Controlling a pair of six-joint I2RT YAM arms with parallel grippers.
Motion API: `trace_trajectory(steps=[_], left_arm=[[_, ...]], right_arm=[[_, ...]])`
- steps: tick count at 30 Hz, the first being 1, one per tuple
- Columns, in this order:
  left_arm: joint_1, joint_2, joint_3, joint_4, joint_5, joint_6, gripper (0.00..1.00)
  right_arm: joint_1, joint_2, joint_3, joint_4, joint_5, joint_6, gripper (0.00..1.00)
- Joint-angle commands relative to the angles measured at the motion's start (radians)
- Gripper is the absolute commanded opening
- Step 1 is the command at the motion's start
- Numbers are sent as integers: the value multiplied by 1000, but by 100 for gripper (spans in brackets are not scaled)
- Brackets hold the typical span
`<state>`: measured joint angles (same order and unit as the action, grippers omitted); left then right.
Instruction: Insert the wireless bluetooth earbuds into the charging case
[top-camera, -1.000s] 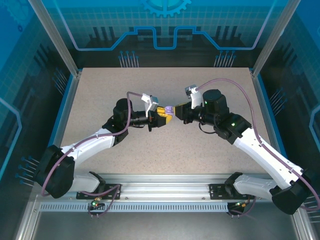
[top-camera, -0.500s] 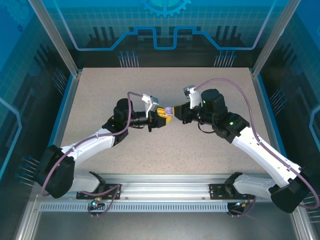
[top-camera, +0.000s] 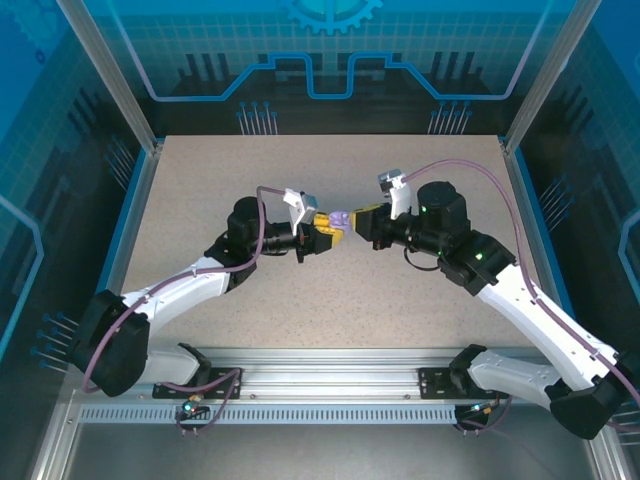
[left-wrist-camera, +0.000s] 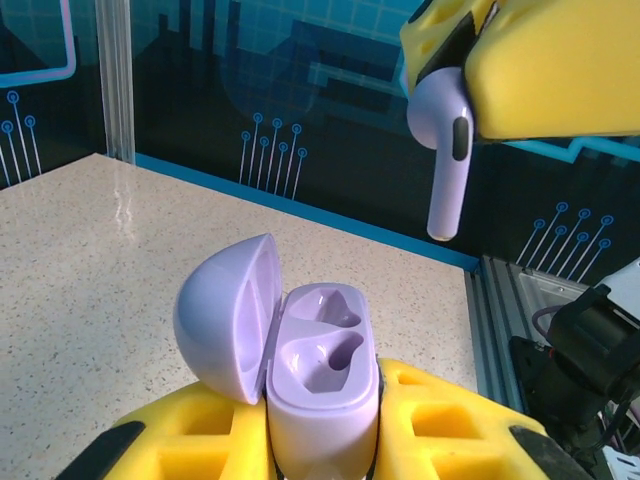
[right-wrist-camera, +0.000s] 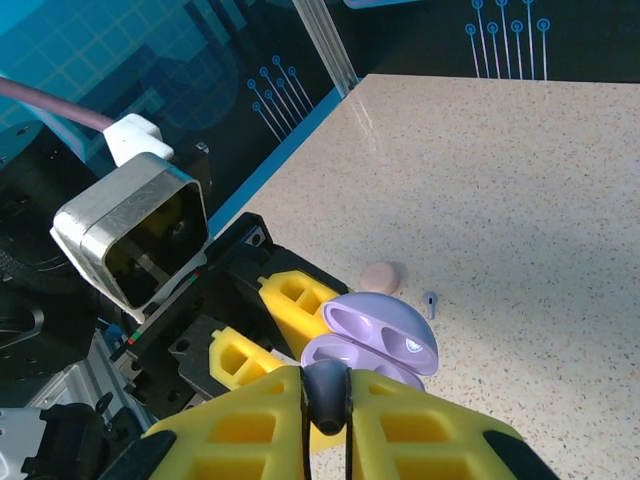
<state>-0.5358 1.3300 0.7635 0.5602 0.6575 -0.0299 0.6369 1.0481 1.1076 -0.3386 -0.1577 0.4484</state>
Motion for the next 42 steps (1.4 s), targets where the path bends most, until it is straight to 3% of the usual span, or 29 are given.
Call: trace_trajectory(steps=[1, 14, 42], left_arm=[[-12, -17, -21, 103, -7, 73, 16], [-28, 46, -13, 220, -20, 83, 15], [-30, 50, 29, 195, 13, -21, 15]], right_arm=[[12, -19, -25, 49, 6, 18, 15], [13, -36, -61, 124, 59, 27, 15], [13, -34, -90, 161, 83, 19, 16]])
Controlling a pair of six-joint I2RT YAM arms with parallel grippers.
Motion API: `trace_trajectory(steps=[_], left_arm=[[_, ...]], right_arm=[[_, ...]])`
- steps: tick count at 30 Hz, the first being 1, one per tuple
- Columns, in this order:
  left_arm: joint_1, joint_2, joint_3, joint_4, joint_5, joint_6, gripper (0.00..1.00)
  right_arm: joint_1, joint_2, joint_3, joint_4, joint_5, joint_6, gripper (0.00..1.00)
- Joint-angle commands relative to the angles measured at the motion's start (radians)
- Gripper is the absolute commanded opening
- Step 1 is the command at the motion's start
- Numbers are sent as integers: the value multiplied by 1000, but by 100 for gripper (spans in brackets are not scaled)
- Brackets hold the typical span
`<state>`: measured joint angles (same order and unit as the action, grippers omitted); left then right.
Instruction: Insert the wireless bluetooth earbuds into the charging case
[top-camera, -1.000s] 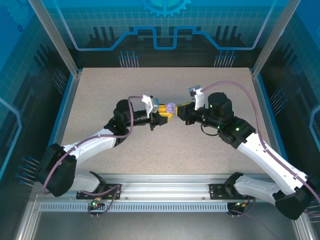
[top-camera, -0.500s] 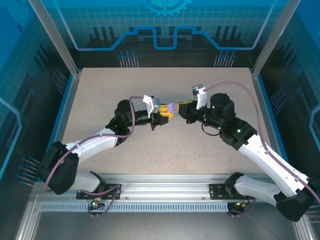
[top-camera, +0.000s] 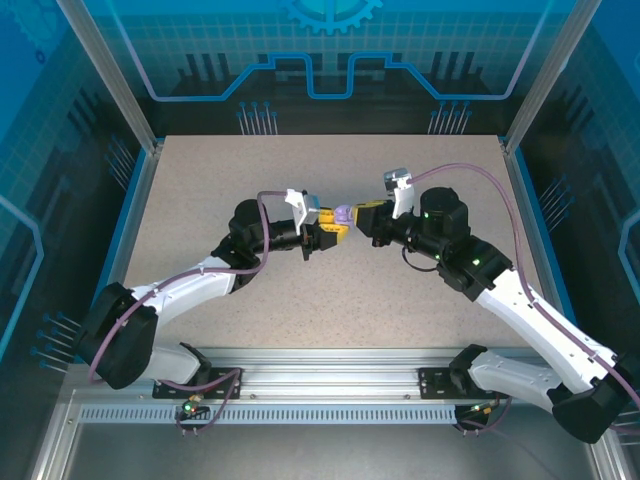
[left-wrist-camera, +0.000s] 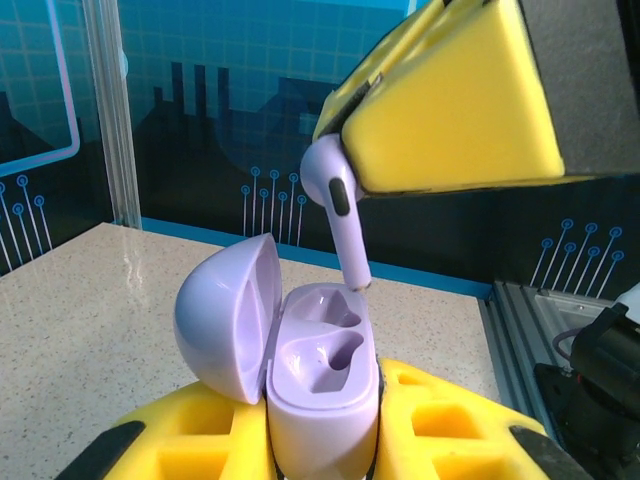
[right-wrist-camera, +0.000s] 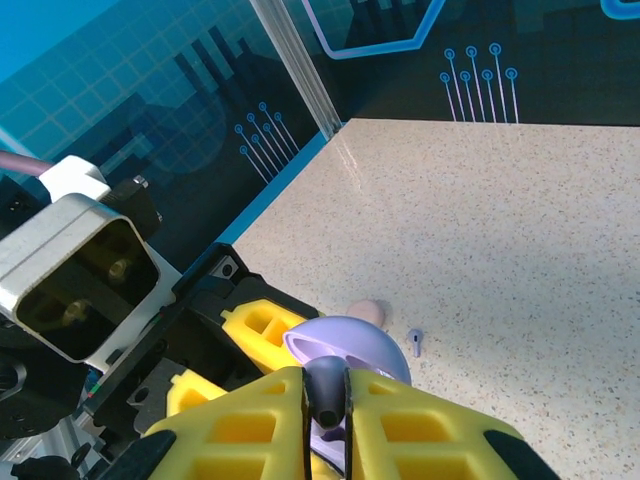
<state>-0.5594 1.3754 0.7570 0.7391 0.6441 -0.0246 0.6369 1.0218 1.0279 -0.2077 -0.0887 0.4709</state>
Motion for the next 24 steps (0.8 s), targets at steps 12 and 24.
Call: trace_trajectory(steps=[12, 24], left_arm=[[-7, 11, 53, -4, 49, -46, 15], [-7, 4, 65, -28, 46, -48, 15]], right_arm=[[14, -5, -17, 33, 32, -8, 16], [15, 14, -8, -15, -10, -35, 16]])
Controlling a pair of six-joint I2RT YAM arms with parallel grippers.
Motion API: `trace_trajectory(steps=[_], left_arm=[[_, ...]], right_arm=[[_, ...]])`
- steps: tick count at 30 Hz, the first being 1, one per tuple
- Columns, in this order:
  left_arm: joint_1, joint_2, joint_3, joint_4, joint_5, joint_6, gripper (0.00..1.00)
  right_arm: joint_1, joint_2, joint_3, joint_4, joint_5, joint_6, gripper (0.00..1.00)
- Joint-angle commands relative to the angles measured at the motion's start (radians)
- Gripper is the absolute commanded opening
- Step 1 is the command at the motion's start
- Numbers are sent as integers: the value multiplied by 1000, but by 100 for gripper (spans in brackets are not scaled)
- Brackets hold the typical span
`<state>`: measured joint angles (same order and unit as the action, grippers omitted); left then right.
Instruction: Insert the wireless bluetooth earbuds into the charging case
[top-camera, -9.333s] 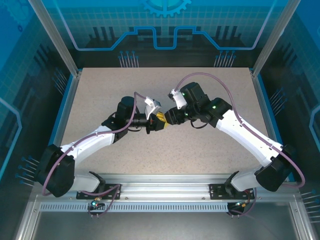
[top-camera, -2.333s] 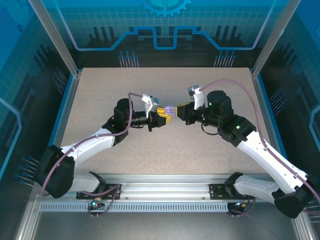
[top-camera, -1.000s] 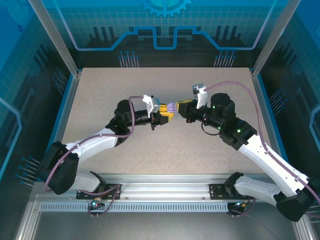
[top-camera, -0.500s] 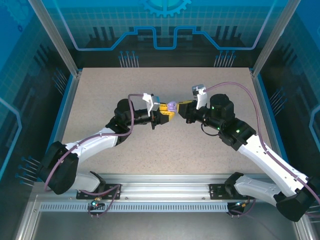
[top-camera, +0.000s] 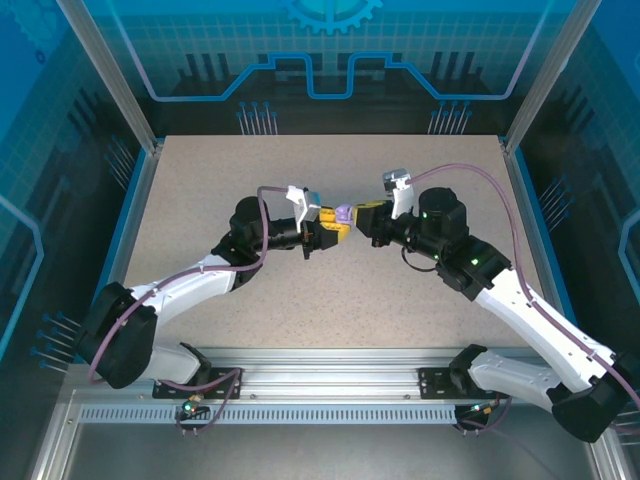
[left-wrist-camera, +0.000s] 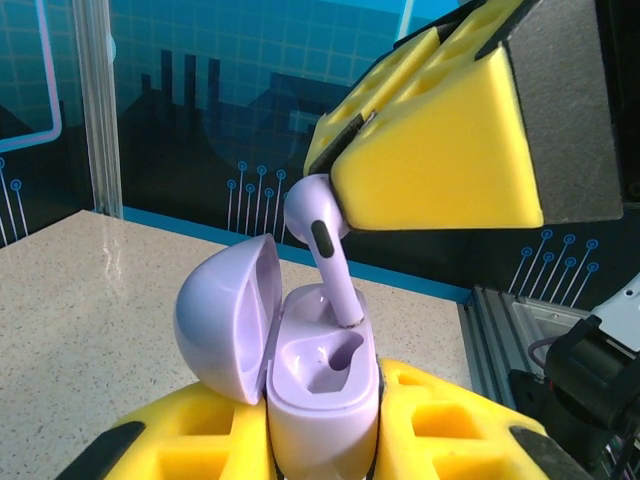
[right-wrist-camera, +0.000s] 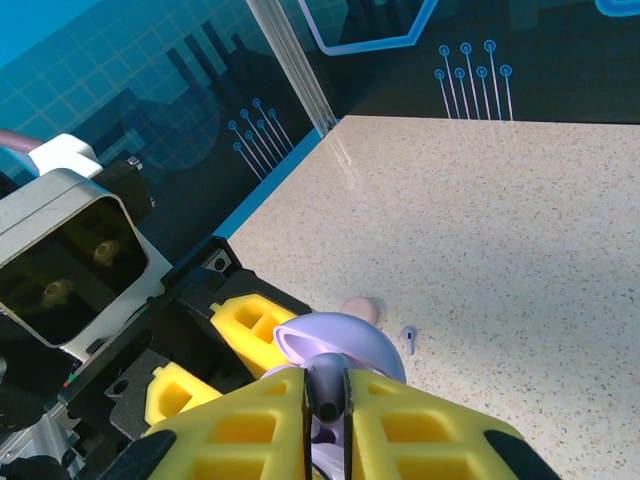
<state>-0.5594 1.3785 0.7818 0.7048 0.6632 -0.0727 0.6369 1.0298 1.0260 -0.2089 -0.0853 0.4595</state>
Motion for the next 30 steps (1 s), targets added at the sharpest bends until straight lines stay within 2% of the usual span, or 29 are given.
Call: trace_trajectory(steps=[1, 23, 30], left_arm=[[-6, 1, 42, 5, 29, 0, 15], [-5, -2, 50, -42, 30, 14, 15], [-6, -2, 63, -96, 27, 43, 14]], right_arm=[[15, 4, -7, -14, -16, -24, 16], [17, -19, -8, -47, 64, -45, 17], [17, -17, 4, -55, 53, -49, 17]])
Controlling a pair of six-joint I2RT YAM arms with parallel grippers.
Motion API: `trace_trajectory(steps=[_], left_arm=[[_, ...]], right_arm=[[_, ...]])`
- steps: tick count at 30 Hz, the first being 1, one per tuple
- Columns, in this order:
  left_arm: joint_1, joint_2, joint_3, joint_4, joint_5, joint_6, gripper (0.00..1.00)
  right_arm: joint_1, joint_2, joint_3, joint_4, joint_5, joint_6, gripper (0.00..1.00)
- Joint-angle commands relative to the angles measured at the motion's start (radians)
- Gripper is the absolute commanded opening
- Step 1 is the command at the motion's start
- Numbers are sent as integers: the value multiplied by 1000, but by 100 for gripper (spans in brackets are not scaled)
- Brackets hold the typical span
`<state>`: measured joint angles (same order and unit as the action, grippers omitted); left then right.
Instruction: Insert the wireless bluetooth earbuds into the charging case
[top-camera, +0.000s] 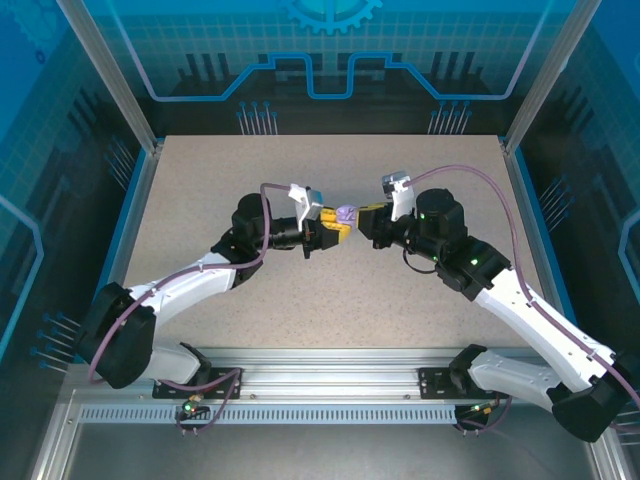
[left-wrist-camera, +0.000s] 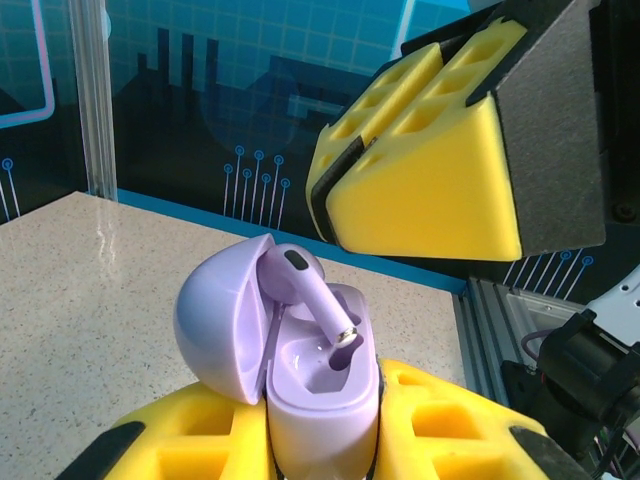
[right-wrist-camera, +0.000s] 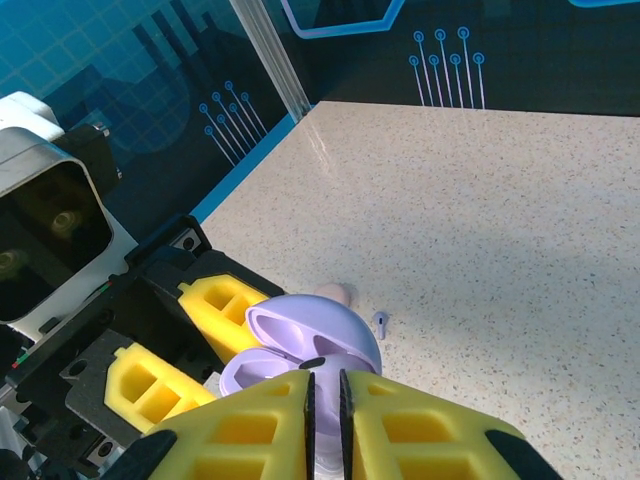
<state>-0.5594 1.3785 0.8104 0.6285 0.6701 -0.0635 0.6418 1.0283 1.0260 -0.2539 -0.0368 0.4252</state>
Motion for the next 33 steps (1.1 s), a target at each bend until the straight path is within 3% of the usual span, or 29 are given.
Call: trace_trajectory(steps=[1, 4, 11, 16, 25, 33], left_arm=[[-6, -2, 36, -28, 17, 38, 14], [-7, -4, 39, -49, 5, 49, 14], [-6, -6, 41, -69, 0, 64, 14], [-6, -6, 45, -67, 0, 64, 14], [-6, -8, 49, -76, 2, 66, 14], [-6, -3, 48, -87, -3, 71, 13]], right_arm=[[12, -14, 4, -12, 2, -13, 17], [11, -14, 6, -13, -9, -10, 23], [-1, 2, 36, -53, -38, 20, 49], [-17, 47, 73, -103, -76, 44, 59], [-25, 108, 91, -110, -115, 64, 56], [-25, 91, 86, -116, -83, 68, 30]])
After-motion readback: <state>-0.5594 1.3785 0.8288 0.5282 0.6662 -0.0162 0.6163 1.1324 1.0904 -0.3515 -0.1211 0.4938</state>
